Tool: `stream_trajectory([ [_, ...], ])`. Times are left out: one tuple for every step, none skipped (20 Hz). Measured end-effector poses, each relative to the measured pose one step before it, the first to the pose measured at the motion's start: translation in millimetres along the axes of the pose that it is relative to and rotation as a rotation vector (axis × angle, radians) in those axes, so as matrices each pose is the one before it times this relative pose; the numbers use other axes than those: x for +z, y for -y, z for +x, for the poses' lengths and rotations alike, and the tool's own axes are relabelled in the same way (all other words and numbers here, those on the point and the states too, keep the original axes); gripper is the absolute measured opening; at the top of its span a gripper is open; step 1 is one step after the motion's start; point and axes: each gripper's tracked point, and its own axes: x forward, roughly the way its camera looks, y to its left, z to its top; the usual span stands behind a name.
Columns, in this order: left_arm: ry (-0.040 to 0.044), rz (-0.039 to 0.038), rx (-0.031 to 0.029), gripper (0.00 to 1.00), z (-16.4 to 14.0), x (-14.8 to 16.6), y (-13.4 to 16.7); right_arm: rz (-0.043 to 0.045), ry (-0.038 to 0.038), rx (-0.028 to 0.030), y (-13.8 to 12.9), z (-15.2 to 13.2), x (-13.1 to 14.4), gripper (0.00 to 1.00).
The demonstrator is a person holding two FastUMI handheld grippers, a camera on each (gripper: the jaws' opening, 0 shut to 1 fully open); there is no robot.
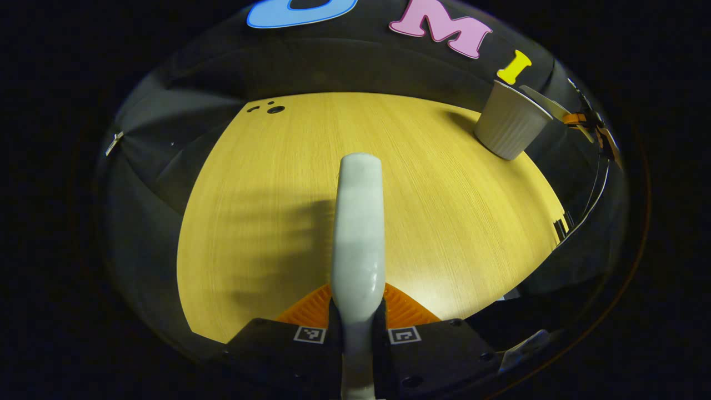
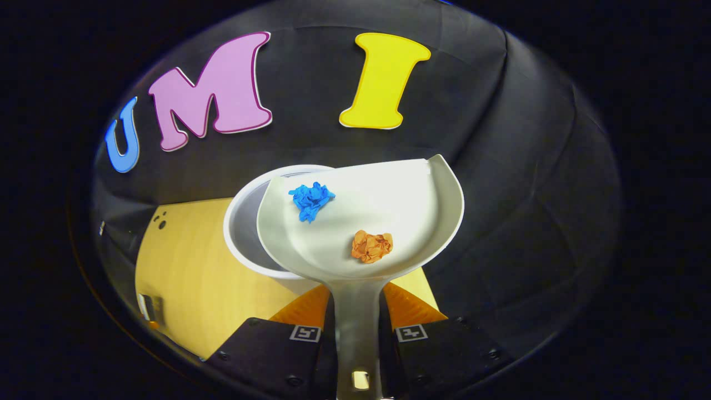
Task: Pick up the small broom and dustpan from the desktop, sweep the trash into the dustpan with the broom, and then empty the trash into the garbage bin.
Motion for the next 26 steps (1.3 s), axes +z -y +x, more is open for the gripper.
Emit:
stream_trajectory([
  [-0.00118,-0.01112,0.00844,0.27,0.52,0.89,-3.40,-0.03498,-0.00545,-0.03136,0.39,4.65,0.20,0.34],
  [-0.00583,-0.01490,0.00754,0.27,1.38,-0.69,-3.01,-0.04192,0.01438,-0.02357,-0.13,2.12,4.51,0.38],
  [-0.00315,-0.01127,0.00543,0.27,1.34,-0.09,-1.81,-0.05297,0.00431,-0.02119,-1.79,3.43,2.11,0.34],
  [-0.00083,-0.00945,0.00117,0.25,1.27,1.30,-0.64,-0.05486,0.00816,-0.02382,0.67,1.92,4.13,0.34],
  [-0.00023,-0.00455,-0.00371,0.27,-0.29,-0.75,1.99,-0.07336,0.00852,-0.02062,-2.00,2.03,2.27,0.34],
  [0.00025,0.00072,-0.00312,0.27,0.38,1.10,0.55,-0.08248,0.00845,-0.01715,-2.64,0.88,2.00,0.34],
  [0.00022,0.00503,-0.00241,0.27,1.13,0.09,0.96,-0.08720,0.00339,-0.01101,-3.51,2.62,1.43,0.34],
  [-0.00155,0.00756,0.00138,0.27,2.01,0.38,0.78,-0.08245,-0.00082,-0.01130,-3.07,-0.32,1.01,0.34],
  [-0.00042,0.01249,0.00849,0.25,1.99,0.84,0.66,-0.10087,0.00429,-0.03036,-4.92,-0.55,0.26,0.34],
  [0.00267,0.01010,0.00386,0.27,1.26,1.08,2.81,-0.08810,0.01391,-0.02083,1.14,-0.09,2.43,0.34],
  [0.00130,-0.00116,-0.00699,0.27,0.82,0.90,2.63,-0.07016,0.01403,-0.01388,2.30,-0.25,2.14,0.34],
  [0.00127,-0.00537,-0.00552,0.27,0.55,0.34,1.38,-0.06417,0.00402,-0.01219,2.75,0.32,-3.28,0.34],
  [0.00294,-0.00935,-0.00196,0.28,2.46,1.35,-0.79,-0.05988,0.00106,-0.01112,2.10,0.01,-3.12,0.34],
  [0.00289,-0.01263,-0.00239,0.28,2.25,1.20,0.74,-0.05760,0.00122,-0.01337,0.72,-1.63,-0.42,0.34],
  [0.00333,-0.01531,-0.00460,0.26,1.08,-0.27,1.28,-0.04976,0.00087,-0.01224,0.53,-2.27,-0.38,0.34],
  [0.00299,-0.01533,-0.00095,0.26,2.14,-0.63,0.25,-0.05061,0.00238,-0.01097,-0.20,-2.11,0.65,0.34],
  [0.00173,-0.01075,0.00213,0.26,0.99,-0.81,-0.86,-0.04855,0.00182,-0.00831,0.50,-2.98,2.43,0.33],
  [0.00087,-0.00888,0.00094,0.28,1.06,-0.53,-0.97,-0.04378,0.00464,-0.00836,1.71,-0.55,0.71,0.34],
  [0.00009,-0.00805,0.00018,0.27,1.00,-0.78,-0.25,-0.03862,0.00587,-0.00856,0.89,-1.62,-0.24,0.34],
  [-0.00132,-0.00630,0.00129,0.27,0.56,-1.47,-0.57,-0.03786,0.00516,-0.00705,-1.00,-1.04,2.29,0.34],
  [0.00062,-0.00446,0.00348,0.26,0.67,-0.30,-0.37,-0.03965,0.00479,-0.00815,-0.33,-1.87,0.89,0.30],
  [0.00087,-0.00347,0.00269,0.27,0.20,-1.20,0.02,-0.04775,0.00312,-0.01214,1.32,-0.96,1.22,0.34],
  [0.00049,-0.00501,0.00237,0.27,0.73,-0.16,-0.12,-0.05022,0.00510,-0.01584,1.22,-2.07,1.48,0.34],
  [0.00191,-0.00671,0.00361,0.26,1.03,-0.58,-0.22,-0.04659,0.00795,-0.01964,2.20,-0.79,1.12,0.34],
  [0.00259,-0.00743,0.00240,0.26,0.29,0.50,0.30,-0.02392,0.00917,-0.01453,1.59,-2.14,1.82,0.34],
  [0.00364,-0.00699,0.00274,0.27,0.01,-0.15,0.80,0.00133,0.00170,0.00039,-1.57,2.56,-0.77,0.33],
])
